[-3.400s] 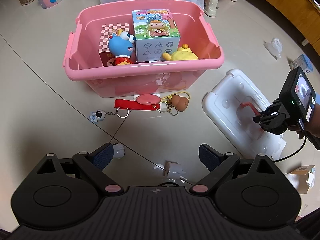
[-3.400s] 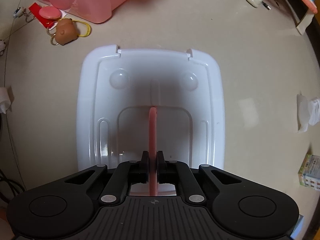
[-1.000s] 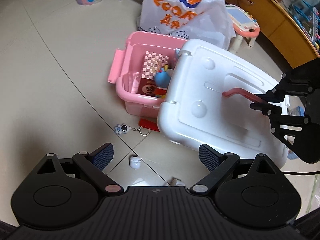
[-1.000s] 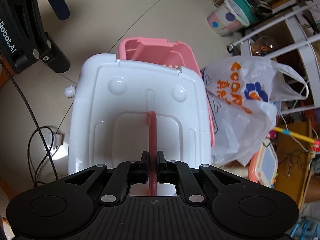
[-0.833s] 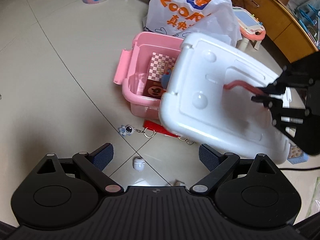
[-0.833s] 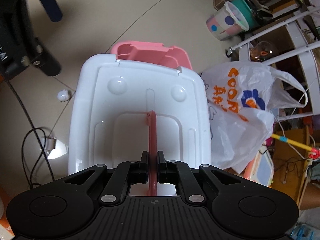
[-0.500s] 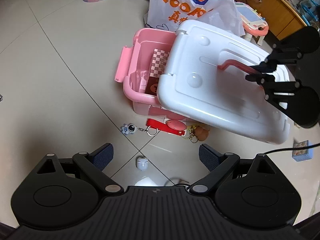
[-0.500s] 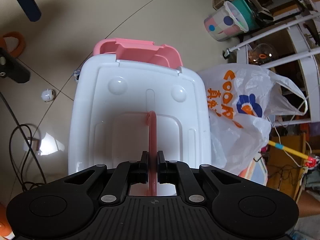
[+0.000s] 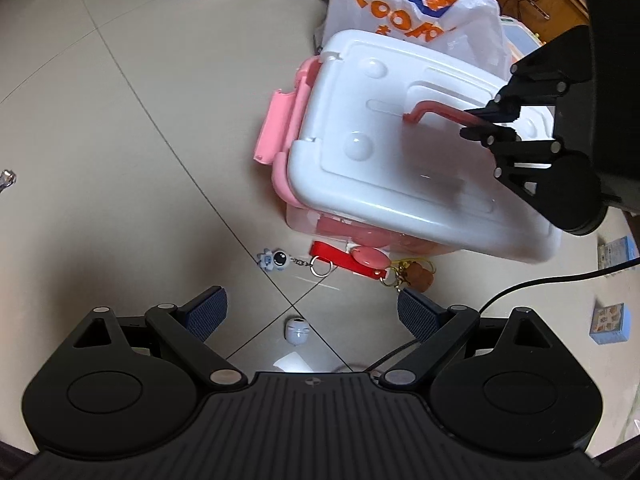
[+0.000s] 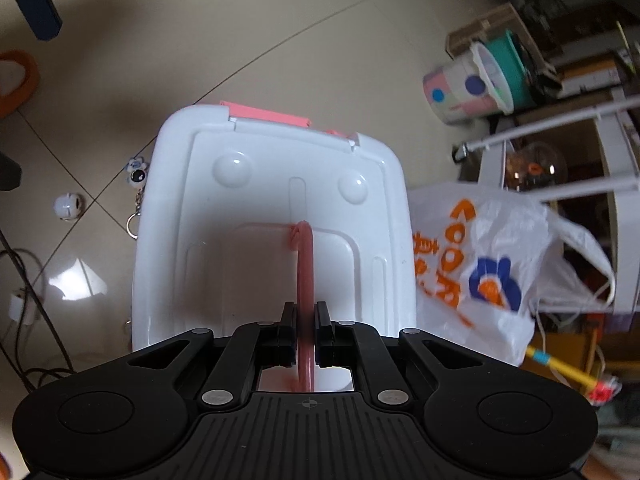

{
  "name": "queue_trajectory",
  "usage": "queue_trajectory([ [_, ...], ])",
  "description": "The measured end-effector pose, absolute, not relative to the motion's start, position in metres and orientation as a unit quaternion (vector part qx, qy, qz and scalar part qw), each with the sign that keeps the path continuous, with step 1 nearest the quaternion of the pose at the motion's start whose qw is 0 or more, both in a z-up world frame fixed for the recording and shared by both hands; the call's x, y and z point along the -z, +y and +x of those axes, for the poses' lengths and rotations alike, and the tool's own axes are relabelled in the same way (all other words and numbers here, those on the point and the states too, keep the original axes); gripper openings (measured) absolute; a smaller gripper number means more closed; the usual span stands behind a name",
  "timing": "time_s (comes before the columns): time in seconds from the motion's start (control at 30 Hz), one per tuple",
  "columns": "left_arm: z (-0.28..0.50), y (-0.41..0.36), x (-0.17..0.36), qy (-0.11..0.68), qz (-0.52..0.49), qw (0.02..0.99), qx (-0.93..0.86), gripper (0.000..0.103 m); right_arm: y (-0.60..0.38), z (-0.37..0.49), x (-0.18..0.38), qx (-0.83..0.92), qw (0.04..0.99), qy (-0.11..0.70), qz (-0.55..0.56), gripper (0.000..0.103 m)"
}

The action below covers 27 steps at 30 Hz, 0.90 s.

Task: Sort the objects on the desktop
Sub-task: 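Lift the white lid and carry it over the pink bin, then lower the white lid onto the pink bin's rim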

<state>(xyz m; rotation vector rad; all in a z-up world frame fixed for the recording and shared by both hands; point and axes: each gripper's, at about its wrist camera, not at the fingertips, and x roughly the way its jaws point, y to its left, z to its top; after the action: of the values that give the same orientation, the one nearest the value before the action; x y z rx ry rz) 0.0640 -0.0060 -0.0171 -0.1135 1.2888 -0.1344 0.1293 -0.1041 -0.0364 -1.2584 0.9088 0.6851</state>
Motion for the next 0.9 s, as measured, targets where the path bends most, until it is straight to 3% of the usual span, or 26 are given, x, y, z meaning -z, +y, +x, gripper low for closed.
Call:
queue_trajectory([
  [0.9, 0.073, 0.003, 0.017, 0.607, -0.07, 0.79, 0.051, 0.094, -0.09, 0.157, 0.073, -0.304, 0.644, 0.415, -0.567, 0.008],
])
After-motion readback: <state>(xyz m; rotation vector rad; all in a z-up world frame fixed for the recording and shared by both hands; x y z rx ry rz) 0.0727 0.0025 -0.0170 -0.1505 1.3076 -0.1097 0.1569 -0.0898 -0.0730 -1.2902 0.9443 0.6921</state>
